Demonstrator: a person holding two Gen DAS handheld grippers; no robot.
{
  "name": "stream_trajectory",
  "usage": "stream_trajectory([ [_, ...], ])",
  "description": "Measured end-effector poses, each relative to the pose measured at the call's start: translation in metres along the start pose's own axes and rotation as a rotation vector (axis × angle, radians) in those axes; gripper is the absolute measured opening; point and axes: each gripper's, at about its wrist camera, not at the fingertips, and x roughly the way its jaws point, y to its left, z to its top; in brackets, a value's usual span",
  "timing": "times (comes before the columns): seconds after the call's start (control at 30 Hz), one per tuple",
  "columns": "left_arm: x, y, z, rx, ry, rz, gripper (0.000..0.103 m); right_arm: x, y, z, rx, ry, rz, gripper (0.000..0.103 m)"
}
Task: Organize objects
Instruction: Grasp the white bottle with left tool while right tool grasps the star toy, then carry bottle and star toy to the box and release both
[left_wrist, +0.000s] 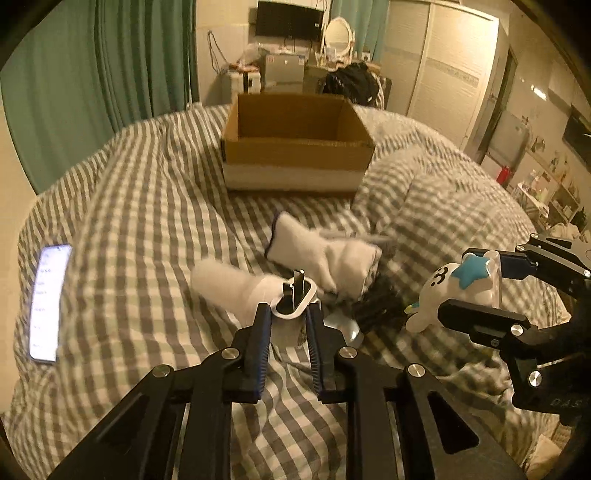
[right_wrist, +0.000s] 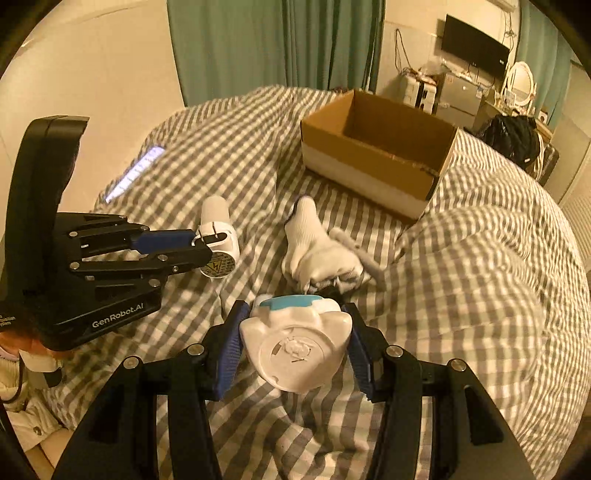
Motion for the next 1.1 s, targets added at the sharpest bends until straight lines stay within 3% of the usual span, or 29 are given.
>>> stream_trajectory([
  [0.13,-0.014,0.000,0.011,0.004,-0.038,0.004,0.015,-0.016,-0.001,0.008,0.001,-0.046,-0.012,0.051],
  [0.17,-0.015,0.000,0.012,0.006,-0.041,0.004,0.011,-0.019,-0.002,0.009,0.002,-0.053,-0.014,0.051],
  [0.2,-0.018,0.000,0.016,0.015,-0.050,0.006,0.000,-0.023,-0.003,0.011,0.003,-0.063,-0.018,0.051],
  [0.33,-0.023,-0.002,0.025,0.031,-0.072,0.013,0.000,-0.031,-0.007,0.013,0.012,-0.082,-0.027,0.051],
  [0.53,0.005,-0.004,0.017,0.063,-0.014,0.046,0.003,-0.028,-0.012,0.012,0.022,-0.075,-0.021,0.051],
  [0.63,0.031,-0.010,0.004,0.133,0.042,0.088,0.025,-0.017,-0.016,0.010,0.026,-0.055,-0.016,0.051],
  [0.7,0.048,-0.011,-0.007,0.178,0.077,0.092,0.054,-0.009,-0.019,0.008,0.030,-0.039,-0.012,0.051],
  [0.73,0.054,-0.011,-0.011,0.192,0.087,0.093,0.058,-0.005,-0.021,0.007,0.033,-0.028,-0.012,0.051],
  [0.83,0.069,-0.013,-0.020,0.262,0.122,0.079,0.063,0.007,-0.027,0.003,0.042,-0.002,-0.011,0.051],
  [0.9,0.075,-0.018,-0.023,0.332,0.129,0.052,0.076,0.013,-0.031,0.002,0.048,0.012,-0.011,0.051],
  [1.1,0.102,-0.034,-0.013,0.478,0.176,0.007,0.078,0.031,-0.046,0.005,0.066,0.036,-0.001,0.051],
])
